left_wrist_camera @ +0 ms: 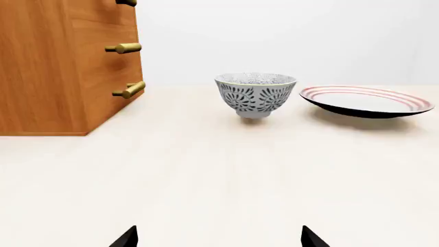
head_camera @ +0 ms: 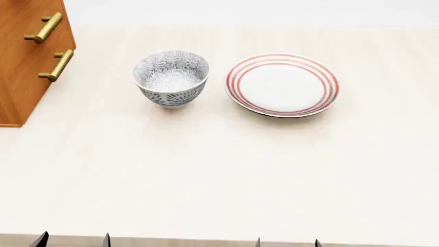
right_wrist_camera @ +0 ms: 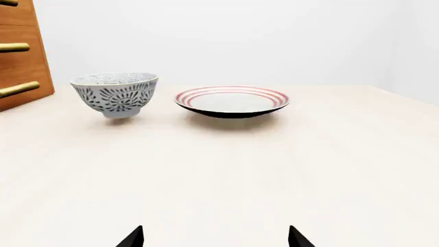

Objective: Open the top drawer of the cabinet.

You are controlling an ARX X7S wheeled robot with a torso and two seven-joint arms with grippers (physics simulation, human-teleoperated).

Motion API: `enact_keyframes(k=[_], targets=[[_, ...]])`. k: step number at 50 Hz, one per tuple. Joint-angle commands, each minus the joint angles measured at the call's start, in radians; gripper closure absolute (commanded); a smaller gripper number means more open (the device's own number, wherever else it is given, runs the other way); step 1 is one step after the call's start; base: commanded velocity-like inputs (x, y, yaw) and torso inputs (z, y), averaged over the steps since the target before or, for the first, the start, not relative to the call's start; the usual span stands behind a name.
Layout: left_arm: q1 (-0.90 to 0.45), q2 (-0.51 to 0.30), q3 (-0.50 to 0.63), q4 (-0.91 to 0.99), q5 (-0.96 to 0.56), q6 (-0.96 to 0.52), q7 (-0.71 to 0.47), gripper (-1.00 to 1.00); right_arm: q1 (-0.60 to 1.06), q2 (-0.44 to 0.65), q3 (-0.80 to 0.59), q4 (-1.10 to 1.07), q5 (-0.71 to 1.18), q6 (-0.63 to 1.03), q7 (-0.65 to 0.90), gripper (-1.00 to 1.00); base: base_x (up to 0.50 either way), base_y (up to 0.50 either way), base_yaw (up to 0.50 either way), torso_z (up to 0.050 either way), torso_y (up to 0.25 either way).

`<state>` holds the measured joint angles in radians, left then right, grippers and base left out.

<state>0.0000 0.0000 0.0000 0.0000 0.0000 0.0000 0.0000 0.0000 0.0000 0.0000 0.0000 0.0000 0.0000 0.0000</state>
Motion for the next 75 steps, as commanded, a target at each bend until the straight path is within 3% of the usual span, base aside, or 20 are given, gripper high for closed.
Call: enact_keyframes(k=[1,22,23,43,75], targets=[[-0.003,-0.016,0.019,-0.01,-0.012,0.006,-0.018,-1.0,0.001,0.016,-0.022,0.003,0.015,0.002,0.016,-1.0,0.0,0.0,0.0,0.0,0.0],[-0.003,-0.077,0.091,-0.006,-0.02,0.027,-0.09,-1.0,0.004,0.068,-0.086,-0.018,0.074,0.046,0.078,-1.0,0.0,0.0,0.0,0.0,0.0],[-0.003,-0.011,0.016,-0.01,0.011,-0.005,-0.017,-1.0,-0.004,0.011,-0.019,-0.014,-0.001,0.028,0.006,-1.0,0.0,0.0,0.0,0.0,0.0],[-0.002,-0.06,0.074,-0.005,-0.033,-0.011,-0.082,-1.0,-0.004,0.061,-0.077,-0.015,0.051,0.033,0.061,-1.0,0.0,0.0,0.0,0.001,0.0],[-0.006,-0.099,0.119,-0.007,-0.073,-0.011,-0.125,-1.0,0.0,0.099,-0.126,-0.013,0.085,0.031,0.104,-1.0,0.0,0.0,0.0,0.05,0.0]])
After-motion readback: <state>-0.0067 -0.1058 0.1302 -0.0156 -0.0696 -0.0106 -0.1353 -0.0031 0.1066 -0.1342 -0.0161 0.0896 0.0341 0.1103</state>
